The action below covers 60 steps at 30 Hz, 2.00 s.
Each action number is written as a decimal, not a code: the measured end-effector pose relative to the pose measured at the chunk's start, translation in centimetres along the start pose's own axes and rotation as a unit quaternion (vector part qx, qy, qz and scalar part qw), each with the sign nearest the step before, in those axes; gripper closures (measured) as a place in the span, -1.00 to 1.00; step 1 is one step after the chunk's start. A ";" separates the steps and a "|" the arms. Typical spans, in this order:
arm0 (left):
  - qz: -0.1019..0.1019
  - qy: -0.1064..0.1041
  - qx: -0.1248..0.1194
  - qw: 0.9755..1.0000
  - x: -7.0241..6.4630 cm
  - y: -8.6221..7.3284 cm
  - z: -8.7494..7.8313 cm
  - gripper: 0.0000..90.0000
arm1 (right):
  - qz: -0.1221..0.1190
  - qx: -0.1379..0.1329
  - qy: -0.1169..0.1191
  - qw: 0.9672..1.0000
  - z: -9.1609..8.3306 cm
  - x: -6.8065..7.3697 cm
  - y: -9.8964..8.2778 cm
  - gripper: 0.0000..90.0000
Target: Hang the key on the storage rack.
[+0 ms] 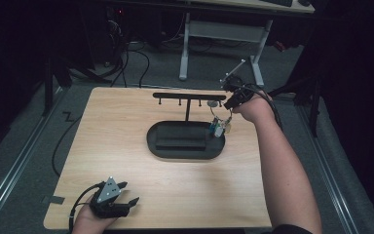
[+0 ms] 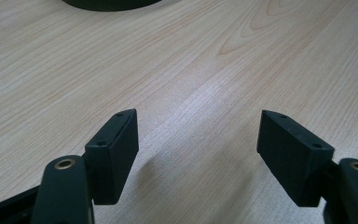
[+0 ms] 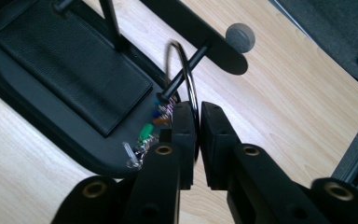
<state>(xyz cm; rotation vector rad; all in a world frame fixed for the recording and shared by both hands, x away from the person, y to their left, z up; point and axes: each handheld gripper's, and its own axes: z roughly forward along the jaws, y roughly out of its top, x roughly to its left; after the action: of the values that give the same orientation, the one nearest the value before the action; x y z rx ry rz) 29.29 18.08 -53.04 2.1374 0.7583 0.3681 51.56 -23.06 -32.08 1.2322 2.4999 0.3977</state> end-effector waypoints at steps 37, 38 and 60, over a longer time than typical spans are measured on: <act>0.004 0.000 0.003 1.000 -0.2 0.0 0.1 -0.34 | 0.023 -0.099 0.012 0.995 1.0 3.5 -9.0 -0.11; 0.005 0.001 0.002 1.000 -0.2 0.0 0.1 -0.34 | 0.027 -0.105 0.012 0.994 1.2 3.5 -9.5 -0.12; 0.004 -0.001 0.007 1.000 -0.3 0.0 0.4 -0.34 | 0.075 -0.175 0.020 0.981 4.0 5.8 -18.5 -0.27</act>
<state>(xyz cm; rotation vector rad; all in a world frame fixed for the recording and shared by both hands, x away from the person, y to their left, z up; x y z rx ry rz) 29.21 17.66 -53.27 2.1532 0.7536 0.3670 36.73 -28.90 -43.75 1.2776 2.2447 0.8655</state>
